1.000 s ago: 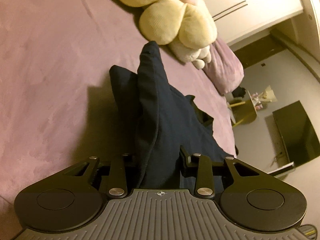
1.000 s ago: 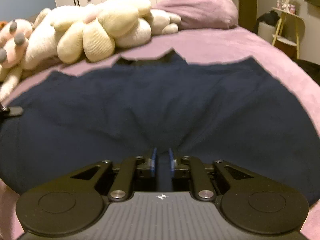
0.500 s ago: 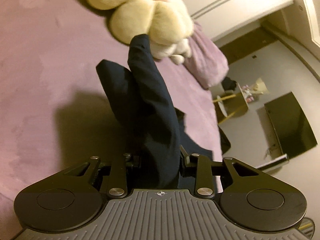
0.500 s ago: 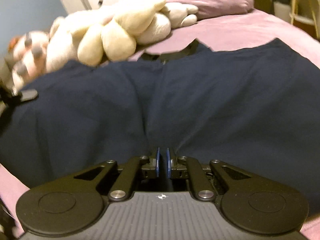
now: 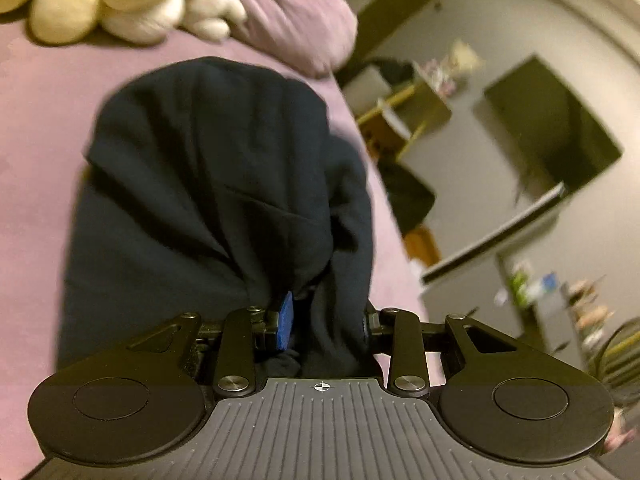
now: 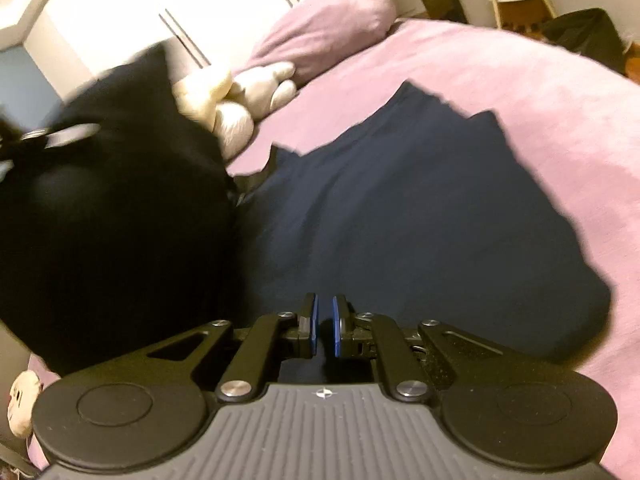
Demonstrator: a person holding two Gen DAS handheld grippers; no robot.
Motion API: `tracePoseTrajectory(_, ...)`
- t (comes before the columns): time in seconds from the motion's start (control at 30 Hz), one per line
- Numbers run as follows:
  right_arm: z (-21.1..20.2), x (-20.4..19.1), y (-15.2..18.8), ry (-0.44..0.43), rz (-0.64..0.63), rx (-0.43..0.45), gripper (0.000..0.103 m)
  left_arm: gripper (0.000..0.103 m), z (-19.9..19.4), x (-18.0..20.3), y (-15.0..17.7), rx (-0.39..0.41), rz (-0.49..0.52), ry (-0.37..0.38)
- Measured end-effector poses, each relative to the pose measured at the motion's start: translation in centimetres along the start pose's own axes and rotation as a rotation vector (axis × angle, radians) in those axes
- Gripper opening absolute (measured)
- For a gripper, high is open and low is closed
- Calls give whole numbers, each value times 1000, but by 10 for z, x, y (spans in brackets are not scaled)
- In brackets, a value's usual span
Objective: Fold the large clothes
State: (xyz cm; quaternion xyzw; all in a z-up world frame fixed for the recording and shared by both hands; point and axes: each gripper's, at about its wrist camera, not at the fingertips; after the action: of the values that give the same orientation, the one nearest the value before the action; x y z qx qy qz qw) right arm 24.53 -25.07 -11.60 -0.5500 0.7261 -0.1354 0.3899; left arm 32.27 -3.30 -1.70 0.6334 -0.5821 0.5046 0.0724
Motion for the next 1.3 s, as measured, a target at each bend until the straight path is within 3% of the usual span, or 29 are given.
tracePoseTrajectory(0.07, -9, 16, -4, 3, 24, 24, 8, 39, 29, -2, 14, -34, 21, -28)
tracePoseTrajectory(0.13, -17, 30, -6, 20, 40, 42, 8, 51, 52, -10, 26, -45, 22, -18)
tracePoseTrajectory(0.17, -21, 38, -6, 25, 49, 48, 8, 50, 56, -12, 32, -40, 19, -23)
tracePoseTrajectory(0.27, -34, 58, -2, 37, 73, 54, 8, 63, 57, -9, 35, -20, 26, -7)
tracePoseTrajectory(0.33, -37, 61, -9, 43, 80, 69, 12, 76, 41, -1, 37, -16, 31, 46)
tracePoseTrajectory(0.43, -49, 65, -19, 32, 108, 115, 12, 76, 3, 14, 35, 26, 49, 82)
tracePoseTrajectory(0.57, -71, 48, -36, -36, 84, 186, 13, 80, -46, 18, 33, 151, 49, 105)
tracePoseTrajectory(0.77, -52, -9, -50, -96, -107, 178, 13, 80, -84, -35, 21, 306, -11, -150)
tracePoseTrajectory(0.83, -33, -22, -44, -44, -172, 122, 13, 79, -83, -55, 19, 317, -50, -224)
tracePoseTrajectory(0.9, -17, -21, -32, 57, -208, 83, 13, 79, -75, -74, 14, 303, -104, -244)
tracePoseTrajectory(0.97, -2, -1, -18, 135, -183, 29, 9, 79, -67, -91, 9, 288, -163, -217)
tracePoseTrajectory(1.07, 3, 21, 0, 101, -173, 55, 8, 79, -44, -110, 1, 250, -263, -188)
tracePoseTrajectory(1.13, 2, 23, 1, 88, -188, 69, 8, 80, -35, -117, 1, 249, -333, -130)
tracePoseTrajectory(1.23, -4, 25, -7, 56, -142, 38, 8, 80, -32, -118, -1, 243, -302, -108)
tracePoseTrajectory(1.3, -11, 29, -23, 14, -77, 20, 14, 80, -35, -116, 2, 237, -275, -104)
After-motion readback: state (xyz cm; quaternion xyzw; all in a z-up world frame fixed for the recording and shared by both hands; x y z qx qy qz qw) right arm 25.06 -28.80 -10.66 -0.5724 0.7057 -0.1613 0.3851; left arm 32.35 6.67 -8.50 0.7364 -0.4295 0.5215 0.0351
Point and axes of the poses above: each gripper's, at about its wrist camera, not at the fingertips, and z roughly the way its jaws point, x to its right, y to its underside, and after that the axes turned 10 degrees about y, right-handed
